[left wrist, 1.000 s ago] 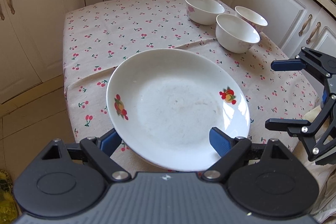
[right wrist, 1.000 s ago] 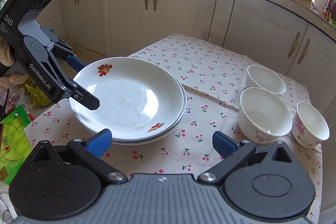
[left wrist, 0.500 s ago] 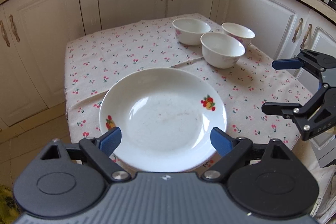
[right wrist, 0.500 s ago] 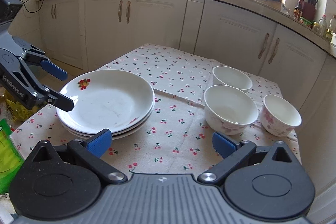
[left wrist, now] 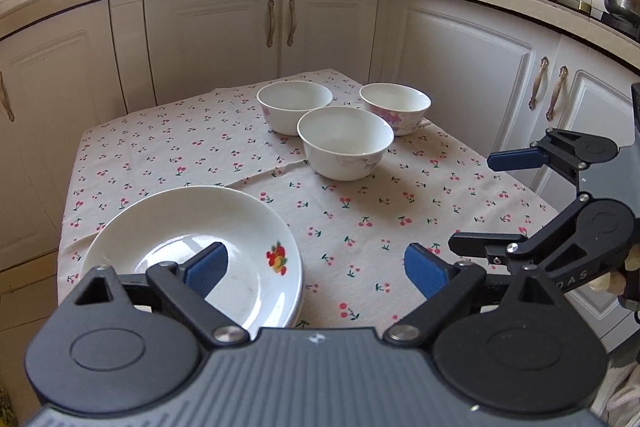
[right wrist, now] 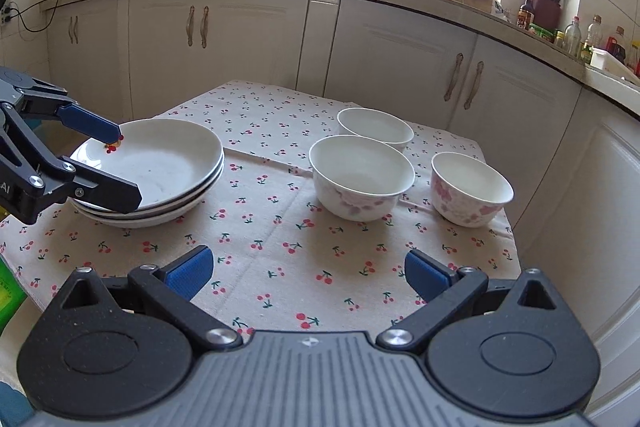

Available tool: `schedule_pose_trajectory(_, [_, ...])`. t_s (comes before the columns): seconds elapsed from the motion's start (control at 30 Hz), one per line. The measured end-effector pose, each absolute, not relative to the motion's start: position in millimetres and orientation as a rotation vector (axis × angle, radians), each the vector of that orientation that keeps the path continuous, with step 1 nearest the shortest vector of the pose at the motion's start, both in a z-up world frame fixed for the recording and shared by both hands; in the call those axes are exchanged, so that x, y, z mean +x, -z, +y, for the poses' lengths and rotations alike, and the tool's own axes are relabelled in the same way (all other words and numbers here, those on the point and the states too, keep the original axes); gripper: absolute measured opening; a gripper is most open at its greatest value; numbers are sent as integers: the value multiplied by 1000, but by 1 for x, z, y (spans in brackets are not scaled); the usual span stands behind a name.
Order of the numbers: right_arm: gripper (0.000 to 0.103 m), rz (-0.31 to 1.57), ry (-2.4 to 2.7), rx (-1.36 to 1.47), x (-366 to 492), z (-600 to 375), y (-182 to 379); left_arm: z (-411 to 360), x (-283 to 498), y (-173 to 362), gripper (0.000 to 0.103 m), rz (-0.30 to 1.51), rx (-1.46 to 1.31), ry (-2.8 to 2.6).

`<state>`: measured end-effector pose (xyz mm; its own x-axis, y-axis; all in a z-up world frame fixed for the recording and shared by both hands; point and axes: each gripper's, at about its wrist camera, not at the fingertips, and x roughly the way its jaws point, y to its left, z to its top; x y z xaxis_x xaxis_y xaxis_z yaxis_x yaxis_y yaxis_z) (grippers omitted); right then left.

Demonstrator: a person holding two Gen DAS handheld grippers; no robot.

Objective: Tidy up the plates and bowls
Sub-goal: 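Move both tools away from the plates toward the plain white bowl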

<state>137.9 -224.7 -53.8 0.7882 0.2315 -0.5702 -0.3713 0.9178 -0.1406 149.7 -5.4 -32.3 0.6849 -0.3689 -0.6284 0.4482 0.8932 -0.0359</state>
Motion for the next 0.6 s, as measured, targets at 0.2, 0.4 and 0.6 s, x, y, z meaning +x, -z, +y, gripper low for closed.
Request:
schedule_pose_trajectory(0.2, [103, 603, -339, -231, 154, -261, 54, -39, 164, 39, 95, 646, 86, 405])
schedule_pose_trajectory(0.4, [103, 620, -362, -225, 185, -288, 45, -78, 185, 50, 96, 608, 102, 355])
schedule_pose_trajectory(0.6, [103, 636, -429, -217, 223, -295, 39, -103, 211, 64, 95, 624, 141, 341])
